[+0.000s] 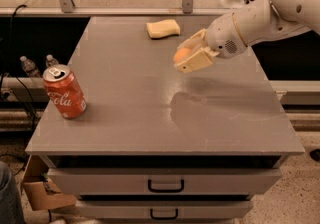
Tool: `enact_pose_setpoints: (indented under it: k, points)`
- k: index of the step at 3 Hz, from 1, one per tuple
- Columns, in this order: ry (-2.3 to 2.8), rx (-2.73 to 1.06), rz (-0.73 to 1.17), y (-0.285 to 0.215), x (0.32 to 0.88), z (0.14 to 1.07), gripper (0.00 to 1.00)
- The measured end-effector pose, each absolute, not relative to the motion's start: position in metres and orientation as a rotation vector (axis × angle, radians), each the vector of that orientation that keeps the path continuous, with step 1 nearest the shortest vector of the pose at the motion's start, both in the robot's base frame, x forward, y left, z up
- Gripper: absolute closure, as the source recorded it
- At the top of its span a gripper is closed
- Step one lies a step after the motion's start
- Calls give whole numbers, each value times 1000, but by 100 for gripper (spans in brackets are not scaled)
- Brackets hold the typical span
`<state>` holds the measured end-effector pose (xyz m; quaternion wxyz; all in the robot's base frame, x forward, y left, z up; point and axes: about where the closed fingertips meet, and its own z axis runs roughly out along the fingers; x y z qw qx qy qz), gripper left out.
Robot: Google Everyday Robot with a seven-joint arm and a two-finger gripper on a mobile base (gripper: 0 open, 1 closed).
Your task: Move orange near sponge
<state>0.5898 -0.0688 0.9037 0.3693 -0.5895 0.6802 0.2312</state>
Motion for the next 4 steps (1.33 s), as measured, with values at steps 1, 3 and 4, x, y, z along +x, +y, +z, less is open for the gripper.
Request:
enact_pose_setpoints:
  k: [1, 3, 4]
  points:
    - [1746, -1513, 594, -69, 590, 904, 100]
    - [1775, -1375, 539, -73, 653, 895, 100]
    - [1811, -1262, 457, -87, 698, 900, 100]
